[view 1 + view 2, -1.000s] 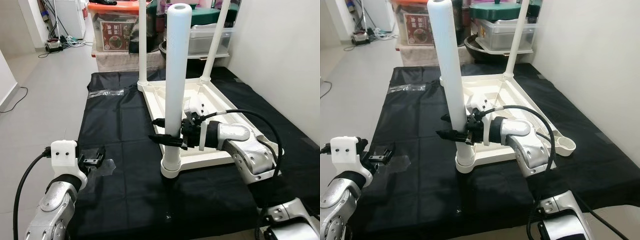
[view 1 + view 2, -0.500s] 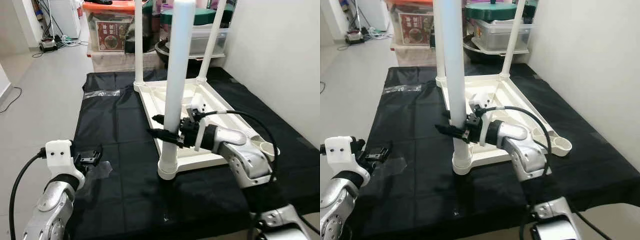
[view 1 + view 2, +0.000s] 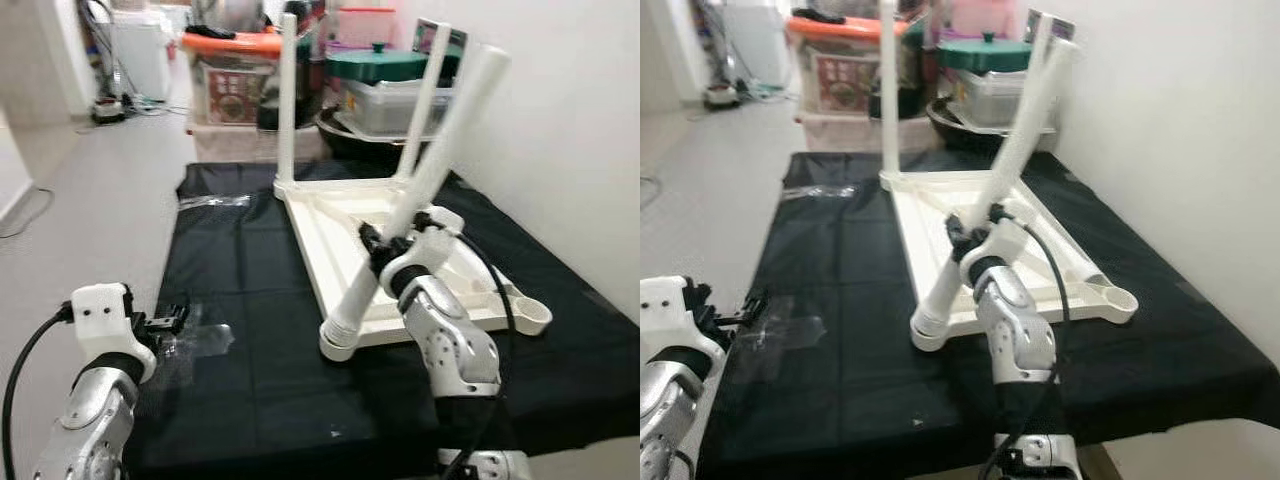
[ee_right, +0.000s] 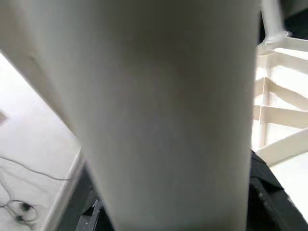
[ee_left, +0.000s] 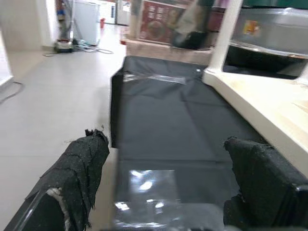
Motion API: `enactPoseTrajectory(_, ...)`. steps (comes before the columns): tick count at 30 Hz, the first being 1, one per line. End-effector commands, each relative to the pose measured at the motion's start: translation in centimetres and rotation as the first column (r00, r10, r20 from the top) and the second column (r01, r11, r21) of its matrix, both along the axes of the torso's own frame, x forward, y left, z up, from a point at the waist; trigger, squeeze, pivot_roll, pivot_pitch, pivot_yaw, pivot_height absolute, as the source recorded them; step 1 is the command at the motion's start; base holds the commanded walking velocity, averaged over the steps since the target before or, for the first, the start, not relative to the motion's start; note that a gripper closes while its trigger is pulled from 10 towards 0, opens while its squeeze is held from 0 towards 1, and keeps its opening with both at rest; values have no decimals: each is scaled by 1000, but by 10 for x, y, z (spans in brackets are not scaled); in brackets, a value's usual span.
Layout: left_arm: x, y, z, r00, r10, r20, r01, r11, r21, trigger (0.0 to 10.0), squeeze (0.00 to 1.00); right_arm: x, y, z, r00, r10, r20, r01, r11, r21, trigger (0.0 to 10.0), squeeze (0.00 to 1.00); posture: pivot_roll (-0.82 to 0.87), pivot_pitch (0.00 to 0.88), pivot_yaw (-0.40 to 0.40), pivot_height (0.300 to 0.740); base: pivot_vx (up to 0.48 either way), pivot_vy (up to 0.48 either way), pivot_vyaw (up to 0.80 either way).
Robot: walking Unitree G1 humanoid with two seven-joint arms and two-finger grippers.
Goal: Building children table
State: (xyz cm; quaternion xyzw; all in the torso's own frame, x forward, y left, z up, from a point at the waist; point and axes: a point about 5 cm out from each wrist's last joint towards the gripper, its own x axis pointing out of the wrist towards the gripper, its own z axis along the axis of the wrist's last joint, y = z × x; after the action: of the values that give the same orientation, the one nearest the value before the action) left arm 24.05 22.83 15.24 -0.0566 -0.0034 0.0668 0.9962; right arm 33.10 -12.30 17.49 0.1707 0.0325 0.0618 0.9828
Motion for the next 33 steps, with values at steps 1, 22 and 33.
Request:
enactPoseTrajectory(1, 2, -1, -1, 1000, -19, -15, 19, 1000, 10, 10000, 0, -4, -8, -14, 999, 2, -46, -3, 1000, -22, 10000, 0, 62, 0, -63, 740, 0, 0, 0)
enactPoseTrajectory(22, 4, -5, -4, 1000, -17, -19, 17, 999, -27, 10000, 0, 5, 18, 19, 633, 770, 81, -694, 610, -383, 10000, 0, 67, 0, -101, 740, 0, 0, 0)
enactPoseTrajectory(33, 4, -5, -6, 1000, -16, -20, 15, 999, -52, 10000, 0, -19, 14, 16, 545, 830, 118, -782, 554, -285, 10000, 0, 49, 0, -95, 740, 0, 0, 0)
